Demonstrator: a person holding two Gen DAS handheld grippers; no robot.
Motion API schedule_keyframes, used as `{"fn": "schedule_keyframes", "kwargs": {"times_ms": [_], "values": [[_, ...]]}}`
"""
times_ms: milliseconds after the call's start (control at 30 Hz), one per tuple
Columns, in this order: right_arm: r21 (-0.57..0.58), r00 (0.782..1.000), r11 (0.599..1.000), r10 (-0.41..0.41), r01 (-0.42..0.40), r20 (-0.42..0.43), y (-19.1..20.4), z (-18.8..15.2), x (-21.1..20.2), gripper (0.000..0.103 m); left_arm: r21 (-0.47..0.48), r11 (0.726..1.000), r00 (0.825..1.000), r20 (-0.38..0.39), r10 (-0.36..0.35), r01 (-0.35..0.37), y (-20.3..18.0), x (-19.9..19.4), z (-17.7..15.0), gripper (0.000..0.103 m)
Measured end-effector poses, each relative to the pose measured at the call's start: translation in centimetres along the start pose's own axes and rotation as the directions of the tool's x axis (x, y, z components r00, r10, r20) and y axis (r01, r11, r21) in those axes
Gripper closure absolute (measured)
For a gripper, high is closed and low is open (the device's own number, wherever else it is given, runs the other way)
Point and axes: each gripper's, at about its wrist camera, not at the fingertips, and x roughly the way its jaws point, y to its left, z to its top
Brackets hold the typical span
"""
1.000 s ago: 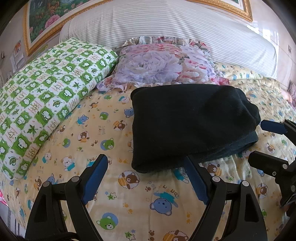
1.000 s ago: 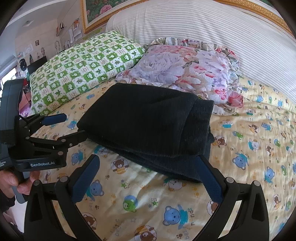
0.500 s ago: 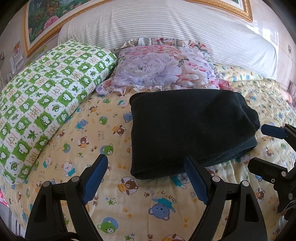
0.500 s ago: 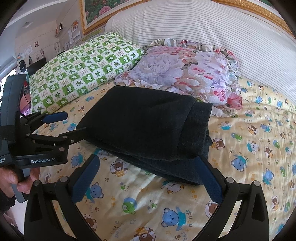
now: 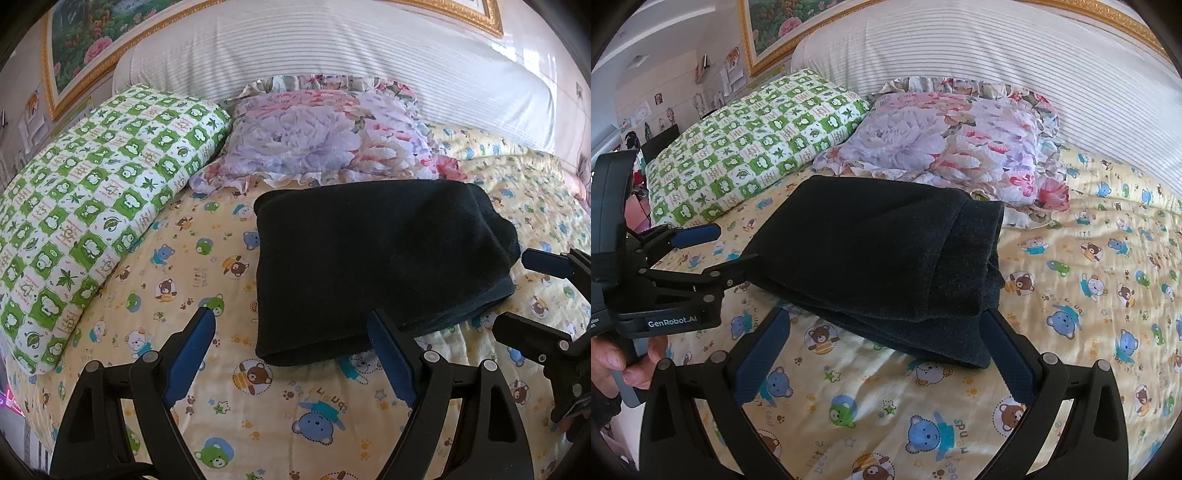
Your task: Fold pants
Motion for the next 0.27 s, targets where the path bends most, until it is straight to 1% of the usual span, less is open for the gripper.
{"fn": "schedule_keyframes", "kwargs": {"times_ms": [267], "values": [[0.003, 1.0, 1.0, 0.005, -0.005, -0.002, 0.04, 0.1, 0.29, 0.001, 0.0, 1.0, 1.0, -0.019, 0.012, -0.012, 0.09, 0.31, 0.04, 0.018]]}}
